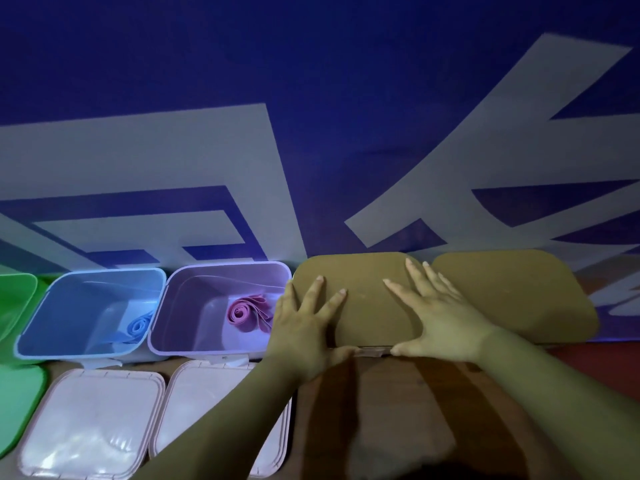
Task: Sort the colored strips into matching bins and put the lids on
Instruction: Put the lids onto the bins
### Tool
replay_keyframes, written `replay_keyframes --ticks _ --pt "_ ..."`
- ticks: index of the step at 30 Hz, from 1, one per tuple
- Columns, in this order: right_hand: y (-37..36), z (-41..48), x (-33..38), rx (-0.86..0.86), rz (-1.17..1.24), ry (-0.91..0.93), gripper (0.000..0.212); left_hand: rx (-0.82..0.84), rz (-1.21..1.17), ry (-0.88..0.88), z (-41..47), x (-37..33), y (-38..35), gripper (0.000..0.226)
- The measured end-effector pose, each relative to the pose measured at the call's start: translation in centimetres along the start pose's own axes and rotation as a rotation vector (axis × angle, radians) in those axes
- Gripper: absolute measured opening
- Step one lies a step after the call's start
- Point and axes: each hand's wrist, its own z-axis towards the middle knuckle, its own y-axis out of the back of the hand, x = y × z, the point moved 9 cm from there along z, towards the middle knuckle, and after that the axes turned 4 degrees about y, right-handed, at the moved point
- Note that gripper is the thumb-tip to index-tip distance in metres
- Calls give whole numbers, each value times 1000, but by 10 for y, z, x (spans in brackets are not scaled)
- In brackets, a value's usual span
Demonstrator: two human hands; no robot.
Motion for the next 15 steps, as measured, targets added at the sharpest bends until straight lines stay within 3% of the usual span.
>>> replay_keyframes --ticks 10,15 --pt "-9 3 0 -7 -23 10 112 11 67 -22 -2 3 0 99" --pt "-7 3 -1 -8 -45 9 112 30 76 45 2 7 -1 119"
